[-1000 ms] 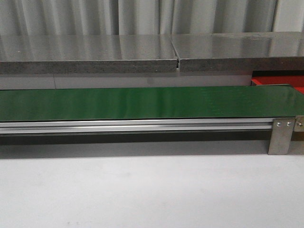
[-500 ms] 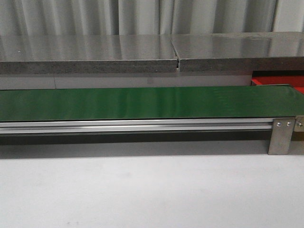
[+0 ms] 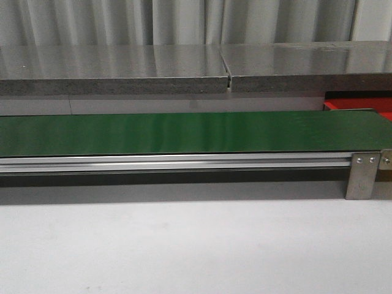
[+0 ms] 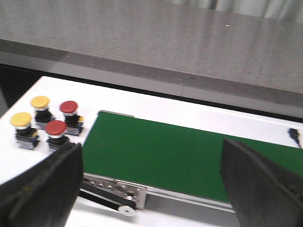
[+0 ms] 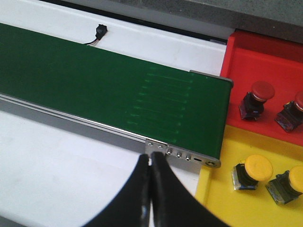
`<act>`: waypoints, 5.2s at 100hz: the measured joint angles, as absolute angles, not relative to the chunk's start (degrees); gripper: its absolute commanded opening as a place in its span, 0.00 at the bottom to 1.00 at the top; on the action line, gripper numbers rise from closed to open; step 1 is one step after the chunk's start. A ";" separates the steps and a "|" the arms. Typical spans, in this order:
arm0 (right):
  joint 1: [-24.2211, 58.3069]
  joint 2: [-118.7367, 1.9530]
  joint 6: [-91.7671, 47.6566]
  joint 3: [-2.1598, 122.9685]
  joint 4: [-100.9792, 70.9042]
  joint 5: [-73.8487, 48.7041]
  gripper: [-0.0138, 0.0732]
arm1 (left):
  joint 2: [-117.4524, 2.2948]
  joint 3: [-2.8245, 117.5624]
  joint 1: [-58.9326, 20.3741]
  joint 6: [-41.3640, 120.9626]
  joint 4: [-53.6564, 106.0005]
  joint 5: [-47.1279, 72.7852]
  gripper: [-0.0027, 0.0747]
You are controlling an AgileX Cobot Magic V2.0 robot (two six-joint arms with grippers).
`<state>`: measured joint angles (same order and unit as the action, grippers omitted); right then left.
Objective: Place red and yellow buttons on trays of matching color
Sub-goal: 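Move the left gripper down over a red button on the table, then close the left gripper on the red button and lift it, then set the red button on the green belt and open the left gripper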
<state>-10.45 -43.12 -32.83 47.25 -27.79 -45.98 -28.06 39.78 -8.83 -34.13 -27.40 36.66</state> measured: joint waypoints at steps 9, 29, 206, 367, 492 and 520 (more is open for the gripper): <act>-10.45 -43.12 -32.83 47.25 -27.79 -45.98 0.08 | -35.10 45.12 -8.83 -37.74 -31.88 39.41 0.77; -10.45 -43.12 -32.83 47.25 -27.79 -45.98 0.08 | -51.31 55.89 -7.48 -39.20 -34.06 42.38 0.77; -10.45 -43.12 -32.83 47.25 -27.79 -45.89 0.08 | -110.85 78.12 22.13 -39.54 -26.51 28.80 0.77; -10.45 -43.12 -32.83 47.25 -27.79 -45.76 0.08 | -97.41 78.22 20.54 -33.05 -24.93 36.80 0.01; -10.45 -43.12 -32.83 47.25 -27.79 -45.76 0.08 | -100.10 75.26 13.51 -14.08 -3.33 37.74 0.01; -10.45 -43.12 -32.83 47.25 -27.79 -45.76 0.08 | -100.13 75.36 13.09 -12.82 -2.47 37.63 0.13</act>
